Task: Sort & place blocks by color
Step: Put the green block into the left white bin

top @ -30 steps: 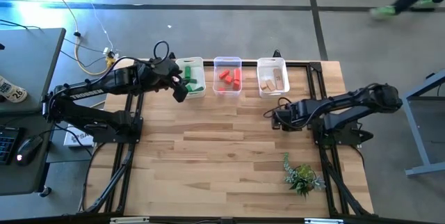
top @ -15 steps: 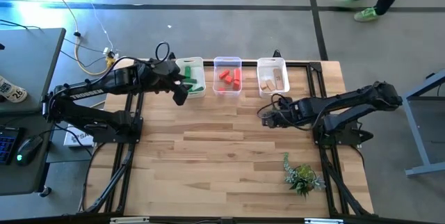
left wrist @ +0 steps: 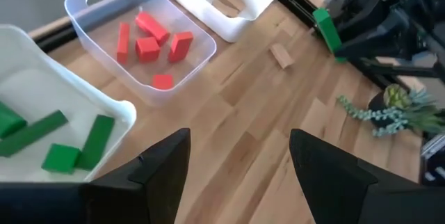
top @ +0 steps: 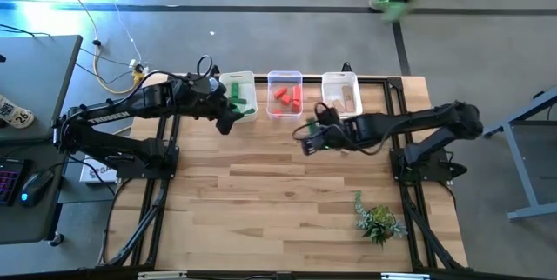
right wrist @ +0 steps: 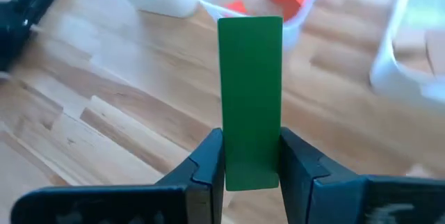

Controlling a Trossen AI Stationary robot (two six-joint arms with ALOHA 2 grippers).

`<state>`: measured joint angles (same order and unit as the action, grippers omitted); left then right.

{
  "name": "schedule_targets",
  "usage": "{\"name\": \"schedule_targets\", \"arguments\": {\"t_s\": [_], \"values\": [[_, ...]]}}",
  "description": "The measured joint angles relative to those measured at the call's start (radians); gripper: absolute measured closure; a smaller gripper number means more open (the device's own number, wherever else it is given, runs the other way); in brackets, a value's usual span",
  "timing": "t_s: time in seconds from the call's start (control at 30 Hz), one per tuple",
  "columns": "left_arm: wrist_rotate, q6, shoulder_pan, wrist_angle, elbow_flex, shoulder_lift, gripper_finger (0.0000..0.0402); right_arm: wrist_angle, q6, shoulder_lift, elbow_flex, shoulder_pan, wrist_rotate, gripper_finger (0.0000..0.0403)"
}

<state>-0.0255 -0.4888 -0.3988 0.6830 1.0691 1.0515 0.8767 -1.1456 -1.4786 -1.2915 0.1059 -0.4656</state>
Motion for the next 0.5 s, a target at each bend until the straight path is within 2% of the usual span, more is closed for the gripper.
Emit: {"name": "schedule_targets", "arguments": {"t_s": [0.5], "values": [[-0.004, -0.286, 0.0, -0.002, 0.0, 0.035, 0.0167, -0.05, 0.768, -0.313, -0.369, -0.089, 0.004, 0.0328]]}}
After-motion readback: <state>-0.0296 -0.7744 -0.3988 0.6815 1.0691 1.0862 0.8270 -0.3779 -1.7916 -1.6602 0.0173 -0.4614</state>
